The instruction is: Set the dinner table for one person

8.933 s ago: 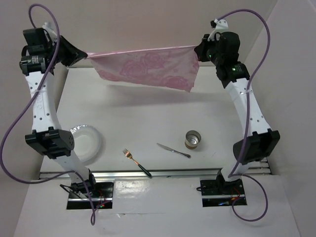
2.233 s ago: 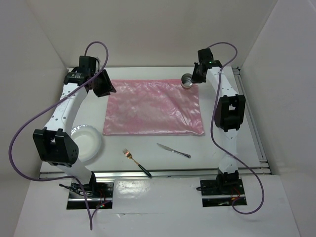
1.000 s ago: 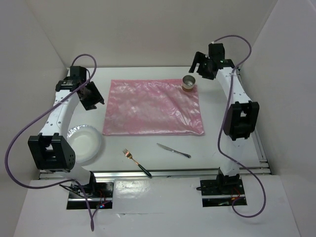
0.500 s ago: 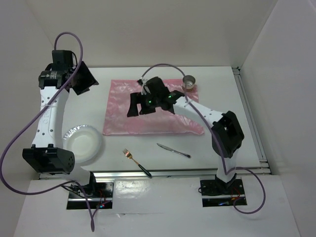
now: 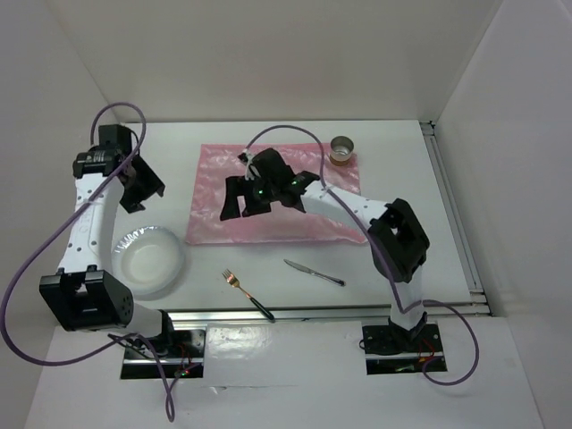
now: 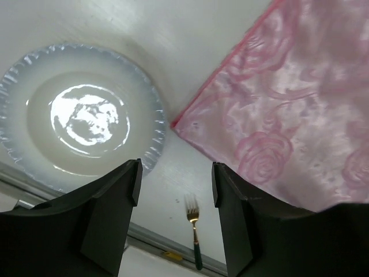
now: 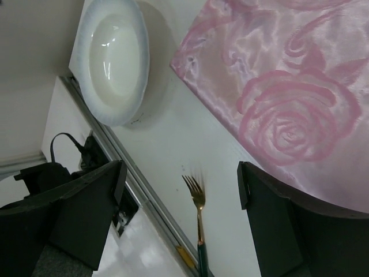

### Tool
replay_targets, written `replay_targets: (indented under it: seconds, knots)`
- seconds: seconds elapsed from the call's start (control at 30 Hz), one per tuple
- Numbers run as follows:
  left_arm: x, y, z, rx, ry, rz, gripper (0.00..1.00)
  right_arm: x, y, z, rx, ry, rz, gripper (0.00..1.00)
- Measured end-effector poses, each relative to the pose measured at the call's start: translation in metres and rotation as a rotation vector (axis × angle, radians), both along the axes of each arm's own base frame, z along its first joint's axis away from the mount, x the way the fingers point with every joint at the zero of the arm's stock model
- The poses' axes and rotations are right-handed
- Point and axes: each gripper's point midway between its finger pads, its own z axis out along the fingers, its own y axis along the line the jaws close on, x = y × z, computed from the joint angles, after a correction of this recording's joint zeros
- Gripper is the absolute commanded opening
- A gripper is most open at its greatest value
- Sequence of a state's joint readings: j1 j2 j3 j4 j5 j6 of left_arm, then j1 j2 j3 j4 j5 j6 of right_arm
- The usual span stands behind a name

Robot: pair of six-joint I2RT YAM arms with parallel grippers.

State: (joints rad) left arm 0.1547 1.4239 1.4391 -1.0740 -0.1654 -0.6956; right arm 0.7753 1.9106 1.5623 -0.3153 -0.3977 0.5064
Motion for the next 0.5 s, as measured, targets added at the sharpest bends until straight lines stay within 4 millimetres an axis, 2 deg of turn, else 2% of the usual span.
replay_targets:
  seconds: [0.1, 0.2, 0.27, 0.33, 0.4, 0.5]
  knots:
    - [0.021, -0.007, 0.038, -0.023, -0.125, -0.042, 0.70, -0.010, 0.029, -0.022, 0.012, 0.043, 0.018, 0.94]
    - [0.040, -0.018, 0.082, -0.059, -0.273, -0.109, 0.71, -0.023, 0.065, -0.058, -0.008, 0.113, 0.025, 0.96]
    - [0.046, -0.030, 0.106, -0.093, -0.370, -0.167, 0.73, -0.032, 0.089, -0.082, -0.023, 0.155, 0.026, 0.96]
    - [0.043, -0.041, 0.122, -0.118, -0.432, -0.221, 0.74, -0.043, 0.107, -0.103, -0.038, 0.190, 0.025, 0.94]
    - [0.035, -0.049, 0.135, -0.136, -0.479, -0.261, 0.75, -0.054, 0.117, -0.115, -0.041, 0.226, 0.019, 0.91]
    - [0.023, -0.058, 0.151, -0.138, -0.532, -0.323, 0.76, -0.066, 0.133, -0.114, -0.002, 0.273, 0.011, 0.87]
